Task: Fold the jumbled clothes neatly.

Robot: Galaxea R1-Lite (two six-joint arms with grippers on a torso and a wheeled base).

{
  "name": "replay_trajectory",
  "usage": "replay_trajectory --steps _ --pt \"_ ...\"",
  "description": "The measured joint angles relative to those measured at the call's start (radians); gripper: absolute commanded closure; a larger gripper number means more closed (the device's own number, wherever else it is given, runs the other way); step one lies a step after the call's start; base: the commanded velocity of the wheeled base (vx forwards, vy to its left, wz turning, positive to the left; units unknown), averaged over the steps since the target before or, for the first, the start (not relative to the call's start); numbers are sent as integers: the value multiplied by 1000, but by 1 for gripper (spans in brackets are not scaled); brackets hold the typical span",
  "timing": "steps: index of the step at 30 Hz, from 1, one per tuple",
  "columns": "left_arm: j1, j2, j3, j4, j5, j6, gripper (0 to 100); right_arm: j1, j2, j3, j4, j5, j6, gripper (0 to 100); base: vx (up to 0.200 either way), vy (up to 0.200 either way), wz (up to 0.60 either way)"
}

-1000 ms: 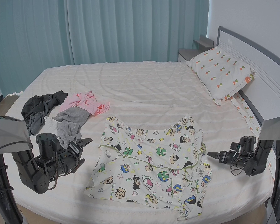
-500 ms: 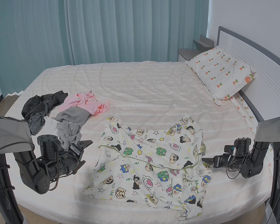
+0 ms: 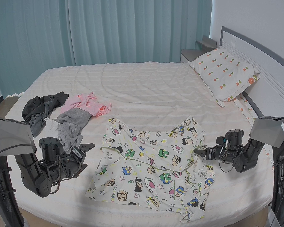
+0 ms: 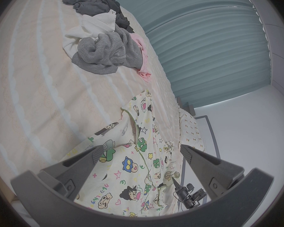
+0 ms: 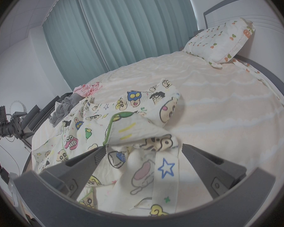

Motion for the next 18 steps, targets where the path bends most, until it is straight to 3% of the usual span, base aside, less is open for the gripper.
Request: replay_trajectory --steps 12,18 --pt "0 8 -4 -1 1 2 0 32 29 -287 271 -79 32 0 0 0 0" --pt "0 15 -2 -26 2 3 0 40 87 -406 332 -138 43 0 0 0 0"
